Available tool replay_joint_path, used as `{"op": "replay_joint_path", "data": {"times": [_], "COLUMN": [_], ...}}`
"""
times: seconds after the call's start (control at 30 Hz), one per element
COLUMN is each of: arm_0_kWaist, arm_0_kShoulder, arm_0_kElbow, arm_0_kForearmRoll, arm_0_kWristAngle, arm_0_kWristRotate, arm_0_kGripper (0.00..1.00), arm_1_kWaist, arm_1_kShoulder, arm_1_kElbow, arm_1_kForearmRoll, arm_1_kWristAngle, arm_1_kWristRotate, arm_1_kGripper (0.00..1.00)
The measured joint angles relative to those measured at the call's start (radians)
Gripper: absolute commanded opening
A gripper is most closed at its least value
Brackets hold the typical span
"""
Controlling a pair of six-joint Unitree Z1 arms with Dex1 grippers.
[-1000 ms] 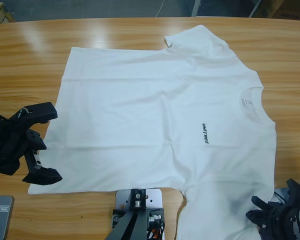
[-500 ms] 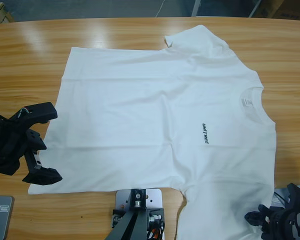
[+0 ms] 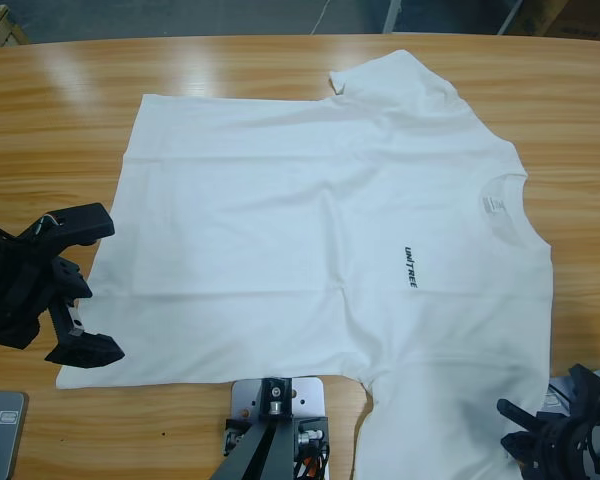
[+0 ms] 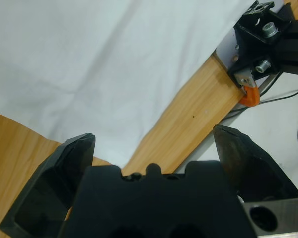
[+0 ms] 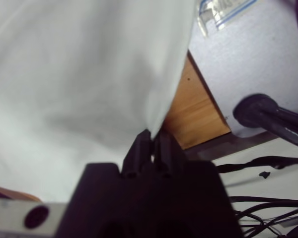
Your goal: Fold clothes
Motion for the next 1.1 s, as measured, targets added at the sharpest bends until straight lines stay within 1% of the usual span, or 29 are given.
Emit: {"op": "replay_joint_path", "data": {"times": [0.13, 0.23, 0.3, 0.43, 0.53, 0.57, 0.7, 0.77, 0.87, 0.97, 1.03, 1.1], "arm_0_kWaist": [0.000, 0.000, 0.000, 0.000, 0.000, 0.000, 0.000, 0.000, 0.000, 0.000, 0.000, 0.000], "arm_0_kShoulder": [0.000, 0.000, -0.003, -0.035, -0.083, -0.101, -0.151, -0.164, -0.187, -0.210, -0.227, -0.231], "arm_0_kElbow": [0.000, 0.001, 0.012, 0.072, 0.132, 0.155, 0.243, 0.281, 0.382, 0.462, 0.487, 0.523], "arm_0_kForearmRoll": [0.000, 0.000, 0.003, 0.004, -0.006, -0.013, -0.039, -0.076, -0.185, -0.258, -0.282, -0.338], "arm_0_kWristAngle": [0.000, 0.000, 0.000, 0.000, 0.000, 0.000, -0.009, -0.026, -0.043, -0.007, 0.020, 0.035], "arm_0_kWristRotate": [-0.016, -0.080, -0.194, -0.443, -0.620, -0.665, -0.797, -0.866, -1.004, -1.102, -1.142, -1.171], "arm_0_kGripper": [0.924, 0.931, 0.931, 0.935, 0.942, 0.964, 0.977, 0.976, 0.973, 0.973, 0.969, 0.968], "arm_1_kWaist": [0.000, 0.000, 0.000, 0.000, 0.000, 0.000, 0.000, 0.000, 0.000, 0.000, 0.000, 0.000], "arm_1_kShoulder": [-0.022, -0.047, -0.052, -0.052, -0.052, -0.052, -0.052, -0.052, -0.052, -0.052, -0.052, -0.052], "arm_1_kElbow": [0.000, -0.002, -0.010, -0.078, -0.096, -0.097, -0.097, -0.097, -0.097, -0.097, -0.097, -0.097], "arm_1_kForearmRoll": [0.000, 0.007, 0.034, 0.140, 0.162, 0.164, 0.174, 0.177, 0.177, 0.178, 0.178, 0.178], "arm_1_kWristAngle": [-0.055, -0.098, -0.118, -0.155, -0.176, -0.183, -0.188, -0.188, -0.188, -0.188, -0.188, -0.188], "arm_1_kWristRotate": [-0.034, -0.081, -0.115, -0.218, -0.273, -0.288, -0.313, -0.316, -0.317, -0.317, -0.317, -0.317], "arm_1_kGripper": [0.000, 0.000, 0.000, 0.000, 0.000, 0.000, 0.000, 0.000, 0.000, 0.000, 0.000, 0.000]}}
